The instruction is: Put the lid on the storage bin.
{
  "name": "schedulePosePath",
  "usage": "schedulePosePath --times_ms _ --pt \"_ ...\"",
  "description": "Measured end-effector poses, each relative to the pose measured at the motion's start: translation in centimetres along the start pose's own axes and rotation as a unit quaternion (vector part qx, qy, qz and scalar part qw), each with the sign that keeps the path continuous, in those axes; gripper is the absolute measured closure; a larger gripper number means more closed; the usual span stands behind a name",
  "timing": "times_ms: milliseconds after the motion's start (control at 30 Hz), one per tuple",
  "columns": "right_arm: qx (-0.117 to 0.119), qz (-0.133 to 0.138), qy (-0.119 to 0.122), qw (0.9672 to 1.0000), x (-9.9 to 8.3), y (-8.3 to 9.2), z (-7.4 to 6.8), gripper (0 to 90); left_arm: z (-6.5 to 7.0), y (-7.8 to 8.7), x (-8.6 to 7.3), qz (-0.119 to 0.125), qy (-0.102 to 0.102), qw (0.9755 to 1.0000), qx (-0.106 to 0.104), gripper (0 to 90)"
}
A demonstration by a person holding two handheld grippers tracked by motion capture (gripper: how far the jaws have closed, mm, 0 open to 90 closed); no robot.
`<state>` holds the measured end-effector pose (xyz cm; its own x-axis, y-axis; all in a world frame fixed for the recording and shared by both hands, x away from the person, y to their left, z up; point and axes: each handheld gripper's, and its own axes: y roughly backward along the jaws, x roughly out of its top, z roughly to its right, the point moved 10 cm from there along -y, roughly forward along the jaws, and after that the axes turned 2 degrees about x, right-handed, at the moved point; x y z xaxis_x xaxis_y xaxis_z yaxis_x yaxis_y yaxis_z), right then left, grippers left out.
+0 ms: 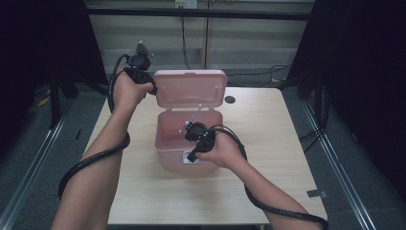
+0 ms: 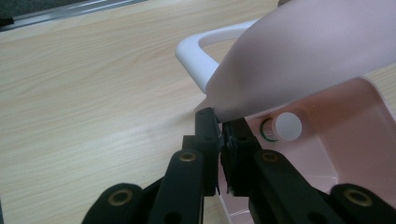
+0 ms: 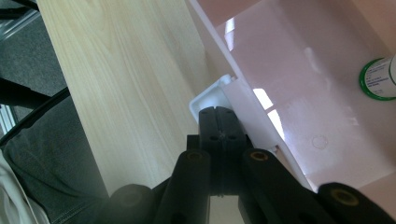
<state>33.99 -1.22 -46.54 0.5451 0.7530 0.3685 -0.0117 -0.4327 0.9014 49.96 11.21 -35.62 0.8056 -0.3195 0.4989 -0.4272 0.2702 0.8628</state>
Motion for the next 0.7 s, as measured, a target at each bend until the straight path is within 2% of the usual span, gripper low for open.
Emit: schedulePosePath --times_ms 200,333,367,500,567,667,700 --pt "-0.001 0.000 -0.004 1.0000 0.0 0.0 -0.1 90.0 0.1 0.2 -0.5 0.010 -0.014 0.9999 -0.001 85.2" --pt "-0.002 0.001 -0.002 1.0000 0.0 0.0 0.0 90.0 0.0 0.2 -0.6 0.017 -0.010 0.9998 -0.006 83.4" --pt "-0.003 0.002 -0.002 1.0000 0.0 0.0 0.0 90.0 -0.2 0.3 -0.7 0.013 -0.017 0.9997 -0.007 81.9" --pt "0.000 0.004 -0.001 1.0000 0.0 0.0 0.0 90.0 -0.7 0.7 -0.8 0.009 0.000 0.9997 -0.023 79.3" --pt "0.001 0.006 -0.002 1.0000 0.1 0.0 0.0 90.0 -1.4 1.2 -0.8 0.009 -0.003 0.9998 -0.020 78.4" --pt "0.003 0.007 0.000 1.0000 0.1 0.0 0.0 90.0 -2.1 1.8 -0.7 0.009 0.007 0.9995 -0.029 77.1" --pt "0.005 0.007 -0.001 1.0000 0.1 0.0 -0.1 90.0 -2.4 2.1 -0.6 0.008 0.007 0.9996 -0.026 77.1"
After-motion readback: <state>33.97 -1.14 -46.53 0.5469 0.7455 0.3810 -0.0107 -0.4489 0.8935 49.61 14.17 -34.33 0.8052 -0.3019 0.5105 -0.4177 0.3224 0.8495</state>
